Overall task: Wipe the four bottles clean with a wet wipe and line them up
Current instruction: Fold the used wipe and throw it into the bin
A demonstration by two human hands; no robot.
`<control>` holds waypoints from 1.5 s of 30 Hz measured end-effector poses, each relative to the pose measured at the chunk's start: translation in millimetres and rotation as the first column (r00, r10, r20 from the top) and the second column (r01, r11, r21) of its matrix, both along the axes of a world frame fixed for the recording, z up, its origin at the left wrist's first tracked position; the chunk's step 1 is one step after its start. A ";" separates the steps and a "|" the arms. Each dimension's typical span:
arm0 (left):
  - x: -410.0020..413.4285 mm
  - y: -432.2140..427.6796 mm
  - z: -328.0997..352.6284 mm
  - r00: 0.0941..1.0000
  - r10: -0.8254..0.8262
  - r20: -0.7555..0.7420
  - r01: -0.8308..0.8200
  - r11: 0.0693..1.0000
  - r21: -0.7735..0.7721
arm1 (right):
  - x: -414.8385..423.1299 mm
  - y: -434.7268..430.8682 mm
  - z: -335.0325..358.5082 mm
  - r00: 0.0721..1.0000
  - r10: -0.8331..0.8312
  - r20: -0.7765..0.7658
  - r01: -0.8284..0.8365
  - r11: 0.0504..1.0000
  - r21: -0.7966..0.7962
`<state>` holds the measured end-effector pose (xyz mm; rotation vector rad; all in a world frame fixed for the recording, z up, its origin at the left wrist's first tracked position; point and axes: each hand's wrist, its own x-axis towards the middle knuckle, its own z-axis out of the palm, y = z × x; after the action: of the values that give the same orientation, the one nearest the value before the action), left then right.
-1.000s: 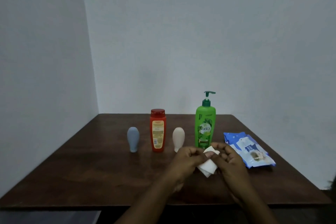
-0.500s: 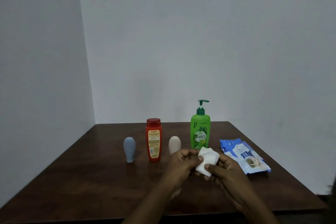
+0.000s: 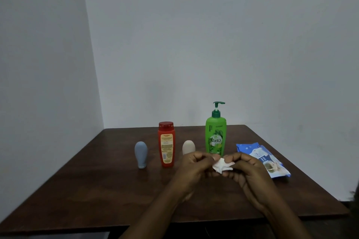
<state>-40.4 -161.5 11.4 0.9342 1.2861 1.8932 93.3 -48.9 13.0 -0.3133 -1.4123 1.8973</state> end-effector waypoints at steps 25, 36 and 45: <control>7.1 10.3 -0.3 0.971 0.166 -0.173 -0.163 0.986 0.033 | 11.2 -6.5 1.8 0.990 -0.131 0.050 0.115 0.964 0.239; 39.0 22.5 -2.2 0.754 0.434 -0.493 -0.432 0.893 0.126 | 9.1 -17.0 1.2 0.756 -0.654 0.006 0.473 0.554 0.685; 58.4 4.6 17.4 0.776 0.350 -0.525 -0.332 0.934 0.133 | 17.2 -20.6 2.0 0.861 -0.509 -0.008 0.438 0.732 0.522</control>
<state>18.0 -156.9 28.8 1.4039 1.8701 1.9936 110.5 -69.5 15.0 -0.4952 -1.6708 1.0506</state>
